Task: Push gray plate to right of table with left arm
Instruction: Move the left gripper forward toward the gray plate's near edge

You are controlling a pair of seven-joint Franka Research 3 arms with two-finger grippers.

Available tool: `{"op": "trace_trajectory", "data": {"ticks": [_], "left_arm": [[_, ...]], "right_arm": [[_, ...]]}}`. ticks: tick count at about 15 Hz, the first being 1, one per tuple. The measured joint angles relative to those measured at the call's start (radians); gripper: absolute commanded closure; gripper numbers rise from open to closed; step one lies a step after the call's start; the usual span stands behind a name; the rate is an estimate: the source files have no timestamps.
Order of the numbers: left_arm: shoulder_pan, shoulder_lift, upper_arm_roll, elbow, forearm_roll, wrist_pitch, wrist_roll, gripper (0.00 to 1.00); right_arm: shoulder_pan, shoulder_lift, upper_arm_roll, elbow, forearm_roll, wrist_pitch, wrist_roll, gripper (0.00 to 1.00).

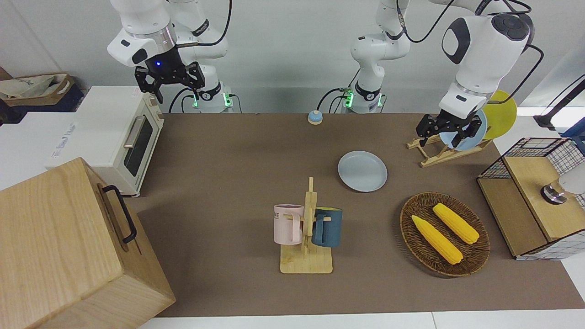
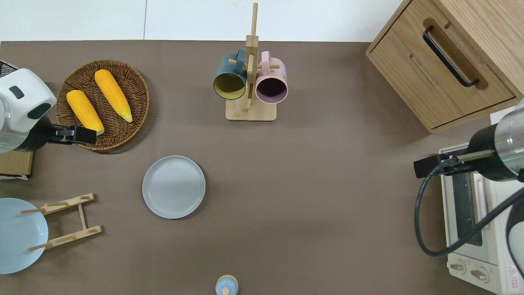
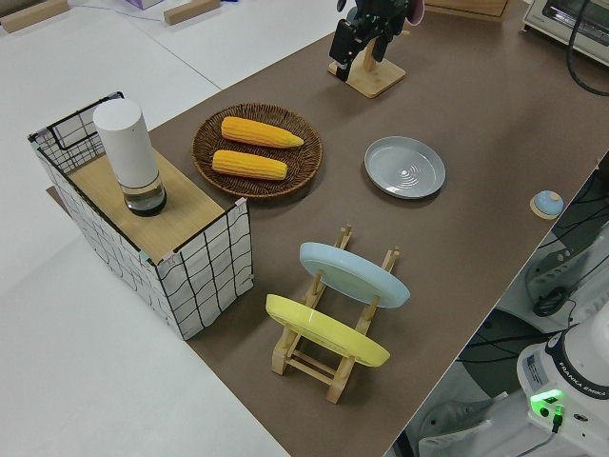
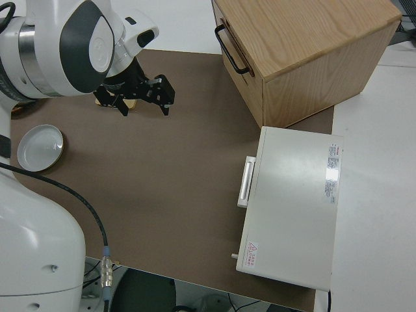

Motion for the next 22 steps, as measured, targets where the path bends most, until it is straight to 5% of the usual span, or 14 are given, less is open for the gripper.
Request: {"op": "trace_trajectory", "data": {"ticks": [7, 22], "left_arm": [[0.031, 0.002, 0.020, -0.017, -0.073, -0.023, 0.000, 0.05], [0.064, 0.000, 0.012, -0.044, -0.079, -0.108, -0.099, 0.01]], "right_arm": [[0.000, 0.000, 0.000, 0.000, 0.000, 0.000, 0.000, 0.017], [0.000, 0.000, 0.000, 0.000, 0.000, 0.000, 0.000, 0.017]]}}
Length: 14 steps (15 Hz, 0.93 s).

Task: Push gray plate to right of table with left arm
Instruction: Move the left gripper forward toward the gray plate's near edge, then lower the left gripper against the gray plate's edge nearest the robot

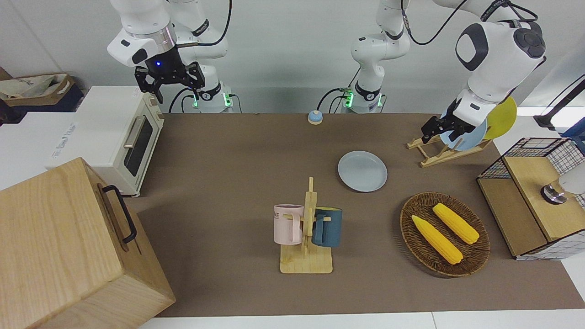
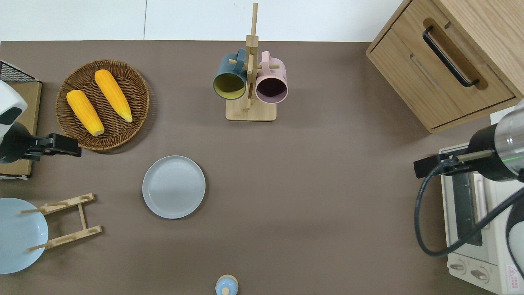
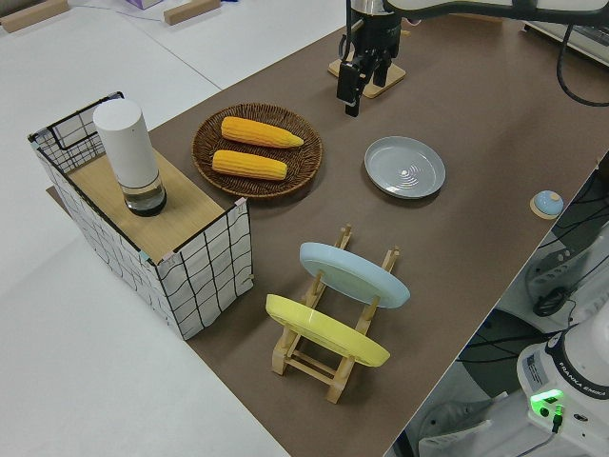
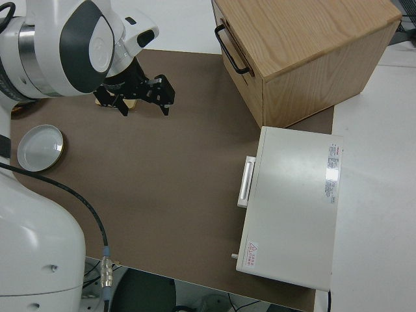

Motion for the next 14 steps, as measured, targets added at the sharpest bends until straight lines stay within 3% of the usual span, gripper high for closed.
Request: {"op": "trace_trajectory", "data": {"ticks": [7, 14], "left_arm": [[-0.001, -0.062, -0.011, -0.100, -0.007, 0.021, -0.068, 0.01], [-0.029, -0.172, -0.076, -0.377, -0.015, 0.221, -0.204, 0.01]], "right_arm": [[0.000, 0.000, 0.000, 0.000, 0.000, 0.000, 0.000, 0.017], [0.000, 0.000, 0.000, 0.000, 0.000, 0.000, 0.000, 0.017]]}}
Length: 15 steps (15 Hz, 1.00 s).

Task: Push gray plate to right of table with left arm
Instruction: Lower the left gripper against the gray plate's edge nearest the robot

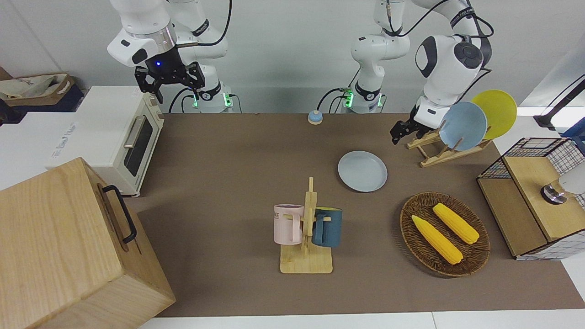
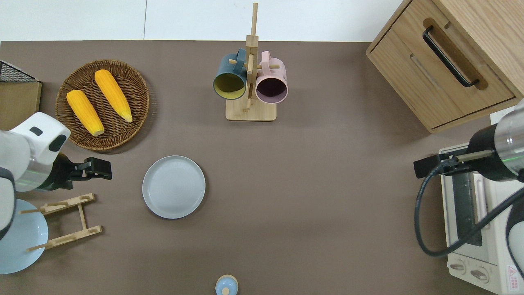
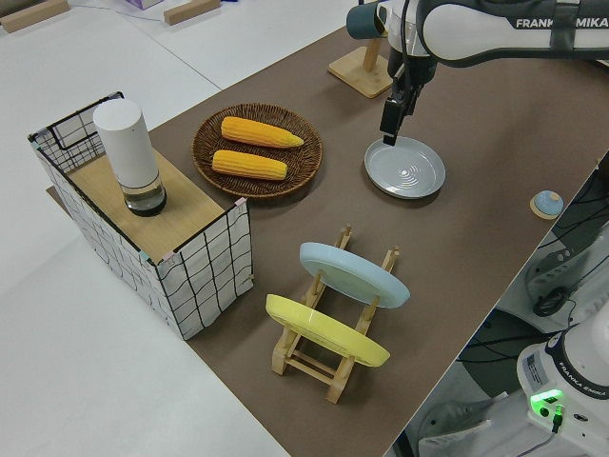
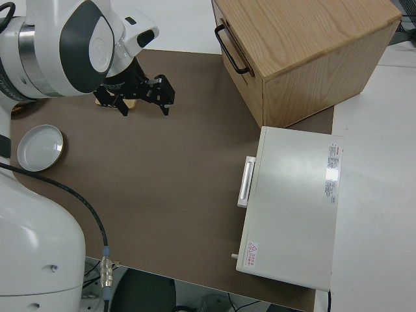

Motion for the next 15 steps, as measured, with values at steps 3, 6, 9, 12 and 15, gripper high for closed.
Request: {"op": "trace_trajectory", "data": {"ticks": [3, 6, 9, 12, 15], "left_arm": [[-0.014, -0.009, -0.006, -0.071, 0.000, 0.072, -0.032, 0.01], [-0.014, -0.026, -0.008, -0.173, 0.000, 0.178, -0.038, 0.01], [-0.014, -0.054, -0.009, -0.269, 0.000, 0.255, -0.039, 0.01], [-0.024, -0.073, -0.012, -0.335, 0.000, 0.320, -0.044, 0.01], [-0.043, -0.074, -0.015, -0.394, 0.000, 0.431, -0.088, 0.01]], "right_arm": [[0.000, 0.000, 0.000, 0.000, 0.000, 0.000, 0.000, 0.017], [0.000, 0.000, 0.000, 0.000, 0.000, 0.000, 0.000, 0.017], [0.000, 0.000, 0.000, 0.000, 0.000, 0.000, 0.000, 0.017], [0.000, 0.000, 0.000, 0.000, 0.000, 0.000, 0.000, 0.017], [0.000, 0.000, 0.000, 0.000, 0.000, 0.000, 0.000, 0.017]]}}
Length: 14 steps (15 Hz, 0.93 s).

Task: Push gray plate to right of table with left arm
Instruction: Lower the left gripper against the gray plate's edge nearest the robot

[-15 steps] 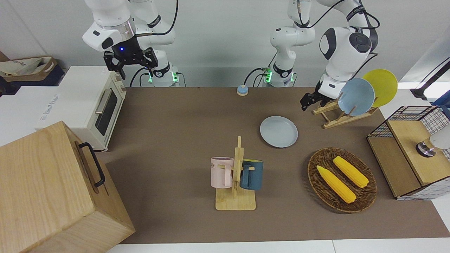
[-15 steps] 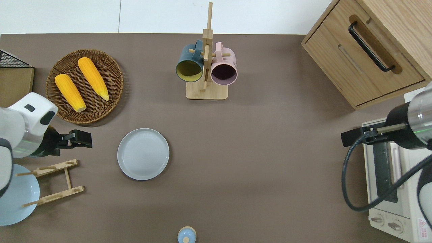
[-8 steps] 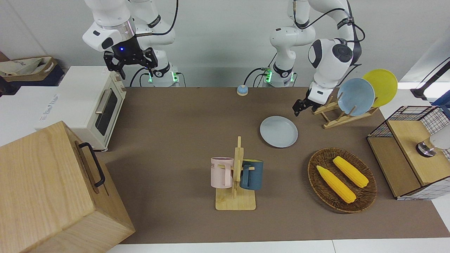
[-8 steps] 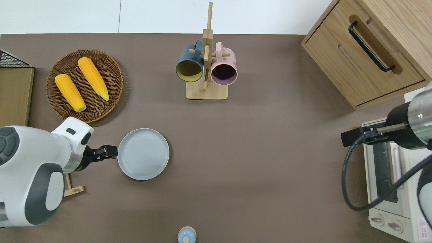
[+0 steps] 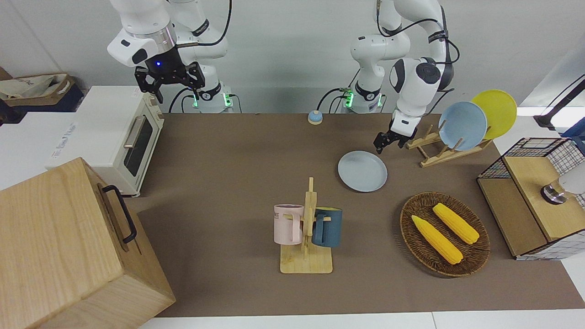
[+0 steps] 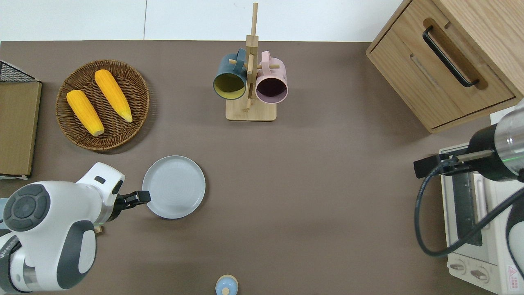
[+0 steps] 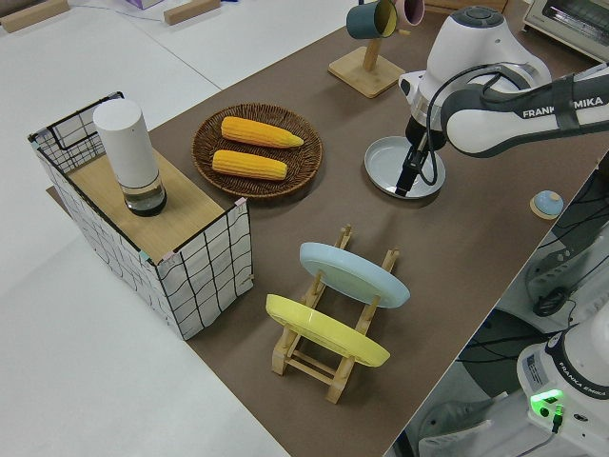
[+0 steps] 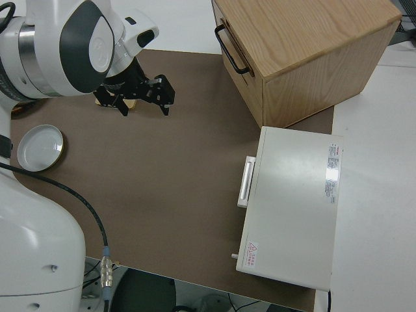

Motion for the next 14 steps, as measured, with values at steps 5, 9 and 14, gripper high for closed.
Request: {"op": "trace_trajectory", "data": {"ticks": [5, 9, 14], "left_arm": [[-0.022, 0.019, -0.002, -0.068, -0.001, 0.109, -0.022, 0.01], [-0.028, 0.056, -0.002, -0.076, -0.001, 0.168, -0.023, 0.01], [-0.046, 0.107, -0.003, -0.078, -0.001, 0.232, -0.055, 0.08]], "right_arm": [[0.000, 0.000, 0.000, 0.000, 0.000, 0.000, 0.000, 0.017], [0.000, 0.000, 0.000, 0.000, 0.000, 0.000, 0.000, 0.017], [0.000, 0.000, 0.000, 0.000, 0.000, 0.000, 0.000, 0.017]]}}
